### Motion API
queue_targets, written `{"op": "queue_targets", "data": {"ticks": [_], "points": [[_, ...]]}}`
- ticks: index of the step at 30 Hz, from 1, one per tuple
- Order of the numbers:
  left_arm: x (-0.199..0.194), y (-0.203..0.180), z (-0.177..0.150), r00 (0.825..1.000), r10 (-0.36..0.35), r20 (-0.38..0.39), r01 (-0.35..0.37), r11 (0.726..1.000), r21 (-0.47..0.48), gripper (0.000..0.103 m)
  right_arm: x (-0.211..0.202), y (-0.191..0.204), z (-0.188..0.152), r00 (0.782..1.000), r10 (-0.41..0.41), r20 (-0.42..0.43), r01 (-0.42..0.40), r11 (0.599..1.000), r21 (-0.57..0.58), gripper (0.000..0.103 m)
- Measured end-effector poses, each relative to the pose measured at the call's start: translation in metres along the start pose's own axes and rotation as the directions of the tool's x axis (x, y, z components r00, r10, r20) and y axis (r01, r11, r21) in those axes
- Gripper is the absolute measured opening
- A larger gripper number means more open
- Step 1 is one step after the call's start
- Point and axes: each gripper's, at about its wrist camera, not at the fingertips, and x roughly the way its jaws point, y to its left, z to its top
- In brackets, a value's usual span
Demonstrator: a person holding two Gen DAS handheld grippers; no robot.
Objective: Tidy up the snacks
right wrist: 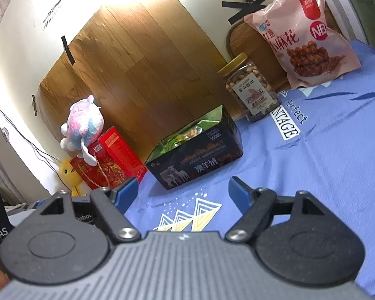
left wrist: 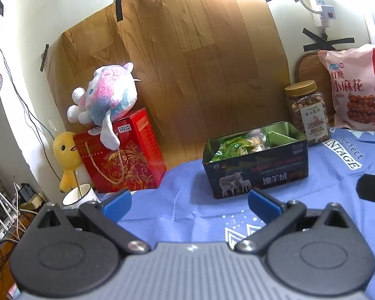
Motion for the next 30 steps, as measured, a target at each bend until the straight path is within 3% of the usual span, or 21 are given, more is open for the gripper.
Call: {"op": "queue_targets", "data": {"ticks": [18,30], "points": [[-0.013,-0.008,0.004,0.999,-0.047,0.008,0.047,0.999,0.003,0.103,-0.015,0.002,0.001,1.0,-0.011,0.029,0.011,1.0,-0.008,0.081],[-0.019,-0.015,0.004,0.999,-0.04,0.01,0.04,0.999,0.023,0.103,-0.022,-0.004,0.003,0.999,-0.002,0.05,0.001,1.0,0.013,0.081]]}}
